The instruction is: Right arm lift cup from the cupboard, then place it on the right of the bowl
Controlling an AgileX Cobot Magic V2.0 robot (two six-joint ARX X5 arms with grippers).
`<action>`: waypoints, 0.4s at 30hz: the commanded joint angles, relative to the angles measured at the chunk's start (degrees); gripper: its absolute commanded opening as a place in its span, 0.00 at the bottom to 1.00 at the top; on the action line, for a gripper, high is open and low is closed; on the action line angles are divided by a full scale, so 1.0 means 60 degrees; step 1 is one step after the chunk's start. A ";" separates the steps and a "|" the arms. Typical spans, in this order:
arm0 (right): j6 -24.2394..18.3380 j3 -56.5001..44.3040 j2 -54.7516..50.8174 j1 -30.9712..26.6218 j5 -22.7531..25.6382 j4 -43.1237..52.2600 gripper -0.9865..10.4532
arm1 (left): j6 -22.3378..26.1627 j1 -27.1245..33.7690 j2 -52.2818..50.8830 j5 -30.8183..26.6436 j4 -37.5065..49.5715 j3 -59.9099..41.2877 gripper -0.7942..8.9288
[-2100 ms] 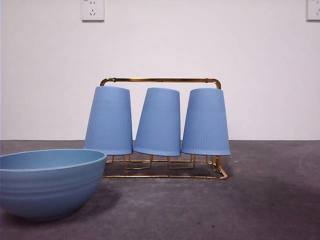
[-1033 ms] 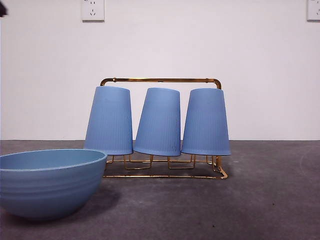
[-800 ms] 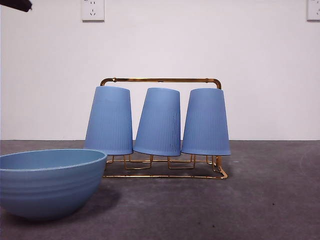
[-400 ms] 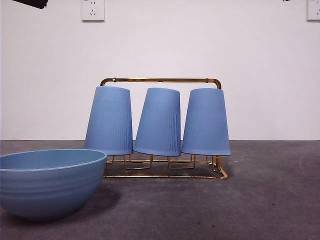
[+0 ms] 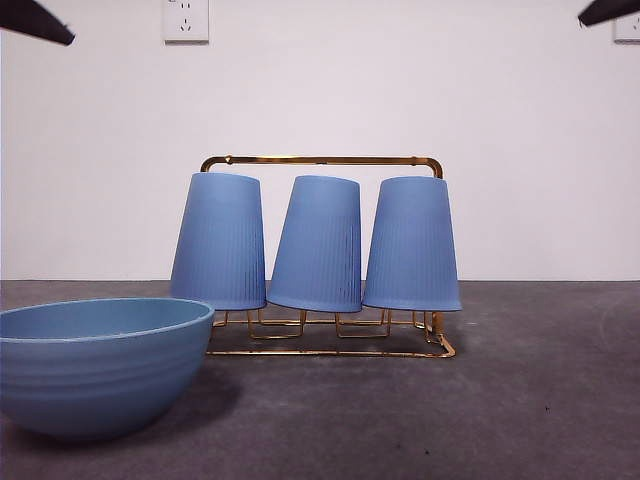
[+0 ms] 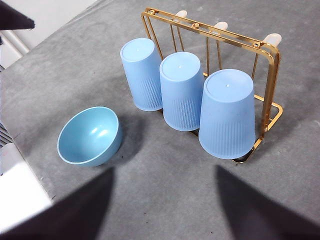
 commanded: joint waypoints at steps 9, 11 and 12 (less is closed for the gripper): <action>0.1038 0.0157 0.0157 0.0044 -0.0025 0.0033 0.57 | 0.0036 -0.0164 0.0066 0.0062 0.0091 0.0153 0.66; 0.1271 0.0291 0.0353 0.0084 -0.0018 -0.0007 0.57 | 0.0036 -0.0182 0.0066 0.0062 0.0087 0.0153 0.66; 0.1351 0.0437 0.0517 0.0153 0.0022 -0.0127 0.57 | 0.0036 -0.0208 0.0066 0.0062 0.0084 0.0153 0.66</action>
